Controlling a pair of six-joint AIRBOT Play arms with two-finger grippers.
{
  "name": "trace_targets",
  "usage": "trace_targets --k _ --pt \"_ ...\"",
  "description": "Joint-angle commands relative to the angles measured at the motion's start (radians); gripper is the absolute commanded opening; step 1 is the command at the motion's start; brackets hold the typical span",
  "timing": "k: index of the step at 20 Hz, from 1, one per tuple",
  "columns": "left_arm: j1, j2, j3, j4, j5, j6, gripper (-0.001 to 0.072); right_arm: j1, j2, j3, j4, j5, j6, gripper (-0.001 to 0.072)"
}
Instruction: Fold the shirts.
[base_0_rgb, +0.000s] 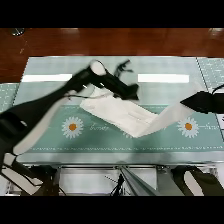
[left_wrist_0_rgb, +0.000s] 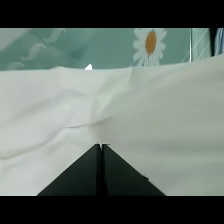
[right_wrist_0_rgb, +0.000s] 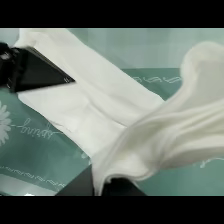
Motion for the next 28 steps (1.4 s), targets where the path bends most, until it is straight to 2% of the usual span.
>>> trace_targets --k 1,4,9,13,17,18,19,20,23,25,26,28 --pt "0.254 0.159 -0.013 0.075 -0.109 0.013 0.0032 0.099 -0.061 0.034 0.059 -0.069 -0.005 0.0026" --pt "0.451 0.395 -0.119 0.193 -0.117 0.04 0.0032 0.306 -0.205 0.127 0.057 -0.184 0.037 0.0026" --pt "0.682 0.895 -0.531 0.202 -0.057 0.153 0.0032 0.606 -0.587 0.374 0.057 -0.307 0.061 0.0027" --pt "0.7 1.222 -0.894 0.201 -0.046 0.15 0.0032 0.734 -0.922 0.623 0.06 -0.361 0.09 0.0027" --pt "0.701 1.361 -1.116 0.198 -0.046 0.106 0.0032 0.786 -1.148 0.798 0.061 -0.399 0.156 0.0038" --pt "0.701 1.365 -1.138 0.198 -0.042 0.106 0.0032 0.792 -1.184 0.814 0.061 -0.423 0.185 0.019" --pt "0.701 1.363 -1.147 0.198 -0.034 0.106 0.0032 0.793 -1.205 0.819 0.066 -0.436 0.216 0.0454" --pt "0.701 1.36 -1.148 0.198 -0.014 0.107 0.0032 0.788 -1.21 0.819 0.076 -0.429 0.217 0.0621" --pt "0.701 1.36 -1.148 0.198 0.052 0.107 0.0032 0.706 -1.147 0.819 0.071 -0.278 0.182 0.0626" --pt "0.701 1.357 -1.148 0.198 0.06 0.107 0.0032 0.595 -1.038 0.819 0.03 -0.099 0.15 0.0626" --pt "0.701 1.357 -1.148 0.198 0.06 0.107 0.0032 0.549 -0.972 0.818 -0.035 -0.013 0.141 0.0625" --pt "0.701 1.357 -1.148 0.198 0.06 0.108 0.0032 0.488 -0.798 0.76 -0.277 0.105 0.137 0.0626"
